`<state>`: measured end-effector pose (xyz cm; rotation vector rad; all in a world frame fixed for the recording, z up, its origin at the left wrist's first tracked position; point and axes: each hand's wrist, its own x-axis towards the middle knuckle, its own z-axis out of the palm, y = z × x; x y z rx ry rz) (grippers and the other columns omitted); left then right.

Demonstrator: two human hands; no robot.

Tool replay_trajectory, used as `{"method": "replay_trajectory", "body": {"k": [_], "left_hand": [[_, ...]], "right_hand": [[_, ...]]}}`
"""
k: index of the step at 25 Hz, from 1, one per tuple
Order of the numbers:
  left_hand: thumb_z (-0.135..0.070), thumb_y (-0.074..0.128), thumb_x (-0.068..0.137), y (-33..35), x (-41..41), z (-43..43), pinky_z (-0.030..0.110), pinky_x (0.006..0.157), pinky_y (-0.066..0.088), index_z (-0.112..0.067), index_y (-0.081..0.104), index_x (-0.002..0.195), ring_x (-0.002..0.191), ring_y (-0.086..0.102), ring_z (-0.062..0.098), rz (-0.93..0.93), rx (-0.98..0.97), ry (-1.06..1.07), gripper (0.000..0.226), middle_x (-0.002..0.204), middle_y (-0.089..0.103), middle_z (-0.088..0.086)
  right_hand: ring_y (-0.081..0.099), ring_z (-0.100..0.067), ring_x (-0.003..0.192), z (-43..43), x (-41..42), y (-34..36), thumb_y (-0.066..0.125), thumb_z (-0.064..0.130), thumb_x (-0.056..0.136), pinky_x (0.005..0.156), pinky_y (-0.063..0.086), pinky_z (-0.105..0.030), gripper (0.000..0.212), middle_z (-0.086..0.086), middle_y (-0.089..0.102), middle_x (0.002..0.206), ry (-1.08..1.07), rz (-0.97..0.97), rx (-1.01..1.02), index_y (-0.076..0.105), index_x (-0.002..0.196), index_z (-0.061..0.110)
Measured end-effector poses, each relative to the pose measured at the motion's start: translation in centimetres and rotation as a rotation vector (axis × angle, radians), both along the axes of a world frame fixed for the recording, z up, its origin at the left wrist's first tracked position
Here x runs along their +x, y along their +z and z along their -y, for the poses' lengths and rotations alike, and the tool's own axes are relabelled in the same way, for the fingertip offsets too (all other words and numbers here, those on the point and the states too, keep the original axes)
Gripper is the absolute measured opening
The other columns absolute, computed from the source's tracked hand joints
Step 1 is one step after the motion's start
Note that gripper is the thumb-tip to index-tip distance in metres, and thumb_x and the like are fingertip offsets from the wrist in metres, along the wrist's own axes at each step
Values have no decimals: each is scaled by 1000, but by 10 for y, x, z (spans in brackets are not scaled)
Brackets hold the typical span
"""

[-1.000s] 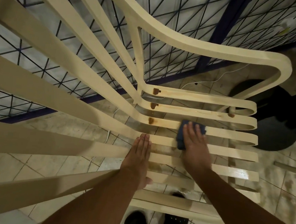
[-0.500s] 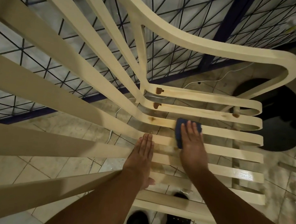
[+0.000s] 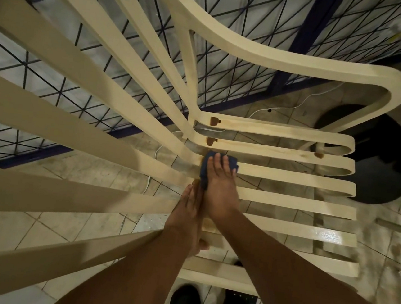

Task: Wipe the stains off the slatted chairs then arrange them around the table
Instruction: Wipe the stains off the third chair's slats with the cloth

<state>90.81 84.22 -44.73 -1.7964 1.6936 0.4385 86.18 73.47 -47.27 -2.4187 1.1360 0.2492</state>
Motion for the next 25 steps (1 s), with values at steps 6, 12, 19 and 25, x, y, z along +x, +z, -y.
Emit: {"method": "replay_trajectory", "body": {"k": [6, 12, 19, 25], "left_hand": [[-81, 36, 91, -3, -1, -2, 55, 123, -17, 8, -27, 150, 147, -29, 48, -17, -10, 40, 124, 155, -33, 37], [-80, 39, 91, -5, 0, -4, 54, 125, -10, 11, -31, 146, 148, -29, 49, -49, -26, 74, 128, 151, -40, 37], [-81, 33, 91, -1, -1, -2, 55, 123, -15, 11, -30, 147, 146, -30, 51, 4, -69, 62, 125, 151, -38, 38], [-74, 23, 98, 6, 4, 4, 49, 122, -2, -47, 31, 155, 154, 9, 36, 244, 130, -2, 63, 167, 18, 16]], "right_hand": [[-12, -19, 156, 10, -17, 6, 48, 11, 100, 127, -7, -44, 82, -4, -8, 170, 125, 6, -80, -6, 161, 17], [5, -20, 156, 31, -107, 0, 54, -11, 86, 128, 2, -46, 83, -7, 15, 168, -349, 195, -70, 20, 159, 9], [-8, -19, 156, 13, -27, 5, 55, -6, 90, 125, -11, -40, 89, -4, 1, 170, -258, 147, -14, 7, 162, 14], [23, -23, 153, -16, 38, 11, 47, -4, 98, 125, 12, -30, 79, -8, 17, 169, -188, 249, 228, 8, 163, 17]]}}
